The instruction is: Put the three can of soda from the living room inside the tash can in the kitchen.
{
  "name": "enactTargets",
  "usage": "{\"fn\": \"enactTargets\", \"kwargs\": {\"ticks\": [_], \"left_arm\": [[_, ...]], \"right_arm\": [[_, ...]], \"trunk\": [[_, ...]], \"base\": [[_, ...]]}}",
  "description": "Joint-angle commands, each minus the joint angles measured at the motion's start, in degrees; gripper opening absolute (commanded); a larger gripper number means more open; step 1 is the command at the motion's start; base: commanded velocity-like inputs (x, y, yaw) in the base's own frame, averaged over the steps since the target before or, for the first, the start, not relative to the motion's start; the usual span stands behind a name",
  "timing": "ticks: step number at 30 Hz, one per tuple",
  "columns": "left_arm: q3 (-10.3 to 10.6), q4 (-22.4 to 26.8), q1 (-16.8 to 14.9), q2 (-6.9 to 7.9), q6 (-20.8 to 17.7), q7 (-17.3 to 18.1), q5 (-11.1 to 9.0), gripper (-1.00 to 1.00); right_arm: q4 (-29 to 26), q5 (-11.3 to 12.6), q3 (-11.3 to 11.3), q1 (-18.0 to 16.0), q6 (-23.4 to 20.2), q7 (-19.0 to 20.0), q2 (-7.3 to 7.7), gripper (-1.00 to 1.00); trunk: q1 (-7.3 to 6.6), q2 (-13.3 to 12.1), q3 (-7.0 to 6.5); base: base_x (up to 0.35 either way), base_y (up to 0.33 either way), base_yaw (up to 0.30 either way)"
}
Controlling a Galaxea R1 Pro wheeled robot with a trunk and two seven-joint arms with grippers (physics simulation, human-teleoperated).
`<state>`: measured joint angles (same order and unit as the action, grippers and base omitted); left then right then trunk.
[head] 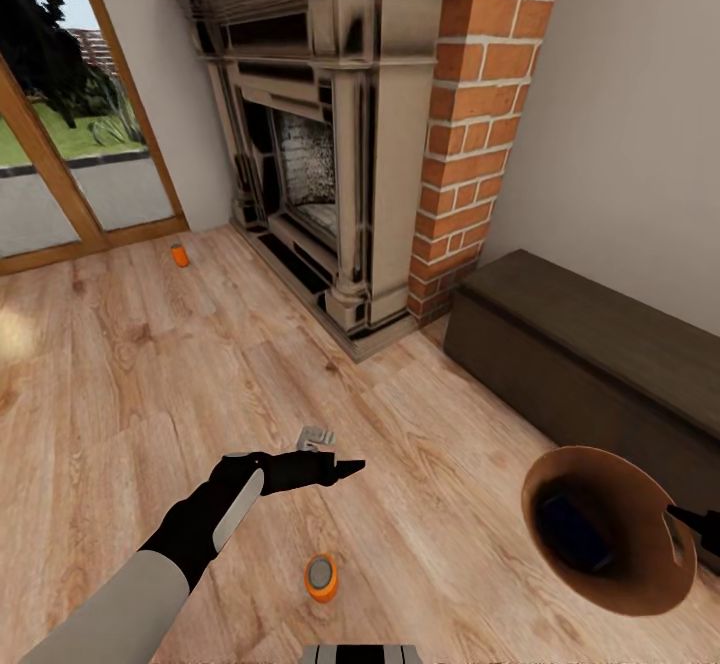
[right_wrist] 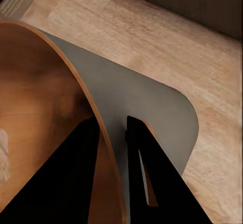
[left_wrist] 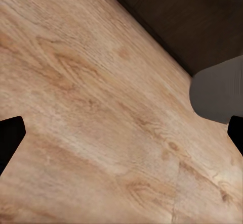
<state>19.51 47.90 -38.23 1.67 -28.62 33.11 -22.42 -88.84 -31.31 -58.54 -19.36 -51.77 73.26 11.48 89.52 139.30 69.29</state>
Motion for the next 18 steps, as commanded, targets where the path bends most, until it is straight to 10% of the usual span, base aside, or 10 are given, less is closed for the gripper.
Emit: {"fn": "enactTargets", "kwargs": {"ticks": [1,18], "left_arm": [[0.0,0.0,0.0,0.00,0.0,0.0,0.0,1.00],[5.5,0.9,0.0,-0.19,0.0,-0.4,-0.1,1.00]], "right_arm": [[0.0,0.1,0.0,0.0,-0.6,0.1,-0.02,-1.00],[-0.1,-2.7,-0.4,0.0,-0.8,0.7,0.25,-1.00]], "trunk": [[-0.01,0.0,0.09],[-0.01,0.0,1.66]], "base": [[0.000,0.000,0.000],[0.000,0.000,0.000]]}}
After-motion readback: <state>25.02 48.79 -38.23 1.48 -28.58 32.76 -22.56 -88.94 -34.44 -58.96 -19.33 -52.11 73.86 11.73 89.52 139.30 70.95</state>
